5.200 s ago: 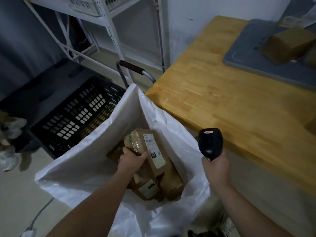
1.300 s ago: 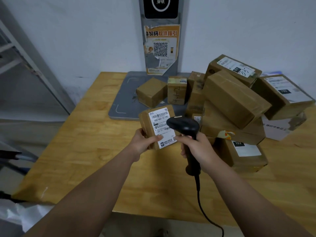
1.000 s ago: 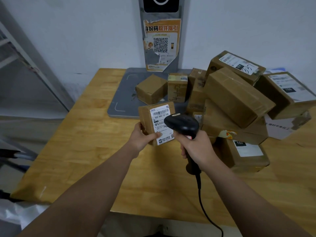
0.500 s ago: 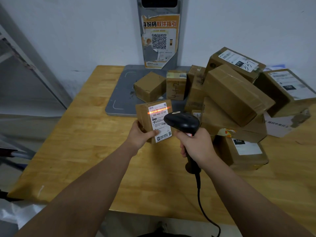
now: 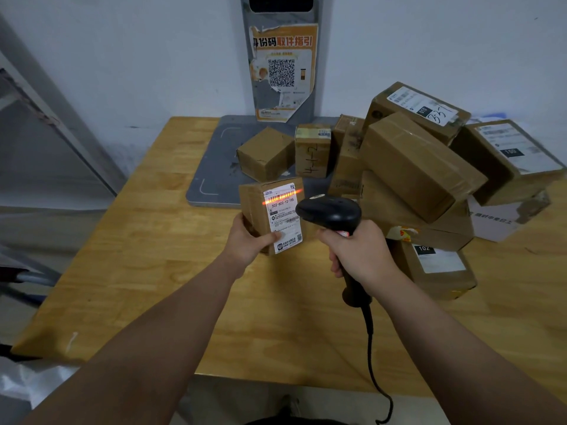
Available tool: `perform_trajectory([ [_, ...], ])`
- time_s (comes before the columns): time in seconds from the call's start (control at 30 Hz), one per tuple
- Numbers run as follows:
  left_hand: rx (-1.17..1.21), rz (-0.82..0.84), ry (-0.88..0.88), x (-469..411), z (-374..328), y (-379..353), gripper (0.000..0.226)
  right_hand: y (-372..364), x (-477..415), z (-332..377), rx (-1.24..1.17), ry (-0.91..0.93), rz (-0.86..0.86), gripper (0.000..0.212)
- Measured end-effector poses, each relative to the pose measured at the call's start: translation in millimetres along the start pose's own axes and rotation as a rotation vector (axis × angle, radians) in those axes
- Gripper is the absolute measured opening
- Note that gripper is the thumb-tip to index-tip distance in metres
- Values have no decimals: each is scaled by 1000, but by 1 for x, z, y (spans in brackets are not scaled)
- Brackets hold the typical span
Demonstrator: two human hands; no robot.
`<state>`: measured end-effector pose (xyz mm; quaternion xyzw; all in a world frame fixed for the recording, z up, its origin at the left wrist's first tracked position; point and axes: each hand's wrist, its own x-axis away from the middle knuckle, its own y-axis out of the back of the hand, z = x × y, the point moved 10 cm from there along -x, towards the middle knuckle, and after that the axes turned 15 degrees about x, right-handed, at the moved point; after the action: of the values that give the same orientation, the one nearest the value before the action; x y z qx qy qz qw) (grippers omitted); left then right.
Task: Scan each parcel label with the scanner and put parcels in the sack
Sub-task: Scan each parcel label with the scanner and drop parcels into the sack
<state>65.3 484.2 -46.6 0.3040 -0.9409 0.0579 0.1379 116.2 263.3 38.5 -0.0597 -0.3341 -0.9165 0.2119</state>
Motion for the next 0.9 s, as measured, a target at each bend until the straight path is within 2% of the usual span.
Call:
perform_trajectory([
  [0.27,47,5,40,-3,8,1,73,-1,6,-5,-9,10,-35,28],
  [0.37,61,10,110,-5,19,0,70,-8,12,-20,-23,-41,-64,30],
  [0.5,44,35,116,-2,22,-4,61,-17,18,-32,-71,-60,-70,26],
  [0.9,49,9,131,-3,29,4,69,-22,24,-38,-80,-59,-75,12],
])
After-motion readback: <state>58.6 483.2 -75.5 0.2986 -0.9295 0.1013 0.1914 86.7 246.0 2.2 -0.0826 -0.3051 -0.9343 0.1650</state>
